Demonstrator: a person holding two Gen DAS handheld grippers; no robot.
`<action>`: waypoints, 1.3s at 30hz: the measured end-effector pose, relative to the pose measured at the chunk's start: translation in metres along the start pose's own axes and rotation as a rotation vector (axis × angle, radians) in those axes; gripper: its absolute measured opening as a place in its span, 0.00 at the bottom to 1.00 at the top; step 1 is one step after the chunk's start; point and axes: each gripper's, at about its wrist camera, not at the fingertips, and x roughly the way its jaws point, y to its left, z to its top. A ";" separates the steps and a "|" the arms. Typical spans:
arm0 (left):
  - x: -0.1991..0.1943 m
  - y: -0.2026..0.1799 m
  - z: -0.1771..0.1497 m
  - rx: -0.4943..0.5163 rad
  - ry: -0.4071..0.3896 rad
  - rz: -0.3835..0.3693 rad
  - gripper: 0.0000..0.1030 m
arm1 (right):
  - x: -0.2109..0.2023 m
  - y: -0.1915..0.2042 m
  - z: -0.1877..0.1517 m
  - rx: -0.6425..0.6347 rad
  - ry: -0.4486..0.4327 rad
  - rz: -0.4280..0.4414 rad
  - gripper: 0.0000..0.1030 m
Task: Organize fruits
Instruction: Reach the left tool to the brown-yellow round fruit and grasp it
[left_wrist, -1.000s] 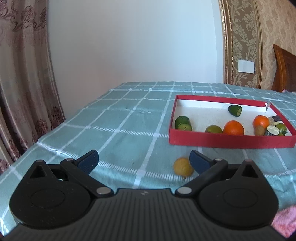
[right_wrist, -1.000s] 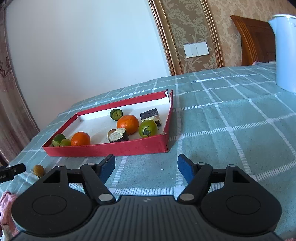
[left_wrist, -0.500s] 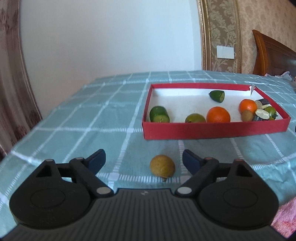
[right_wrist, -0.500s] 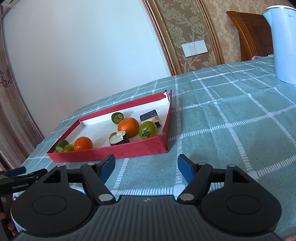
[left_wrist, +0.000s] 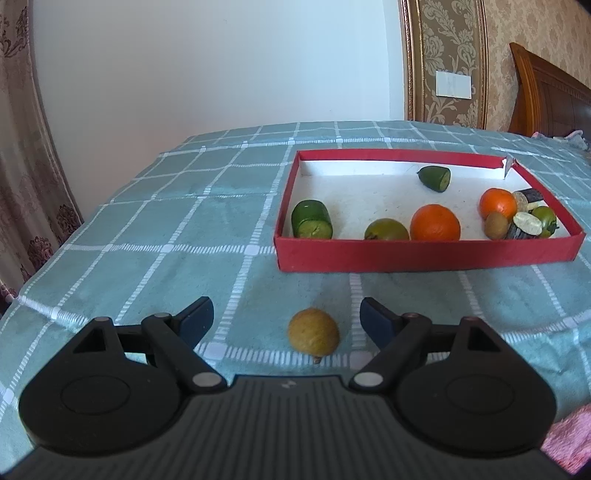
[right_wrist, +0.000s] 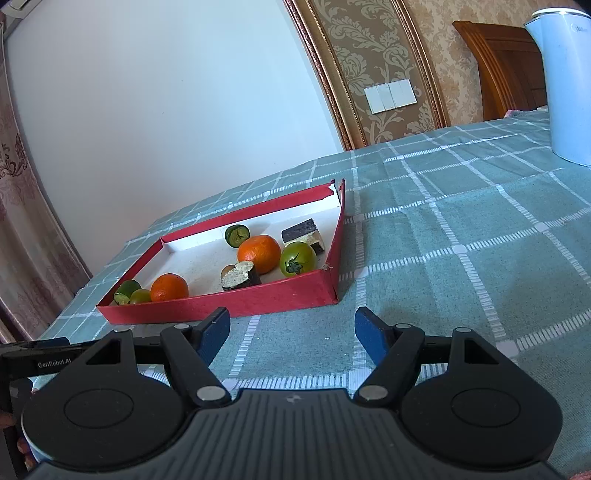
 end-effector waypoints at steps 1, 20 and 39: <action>0.001 -0.002 0.001 0.007 0.001 0.007 0.82 | 0.000 0.000 0.000 0.000 0.000 0.000 0.72; 0.014 -0.002 -0.003 -0.015 0.029 -0.019 0.81 | 0.000 0.000 -0.001 0.004 -0.002 -0.013 0.72; 0.009 0.006 -0.008 -0.067 0.015 -0.101 0.53 | 0.002 0.000 -0.001 0.014 0.012 -0.054 0.72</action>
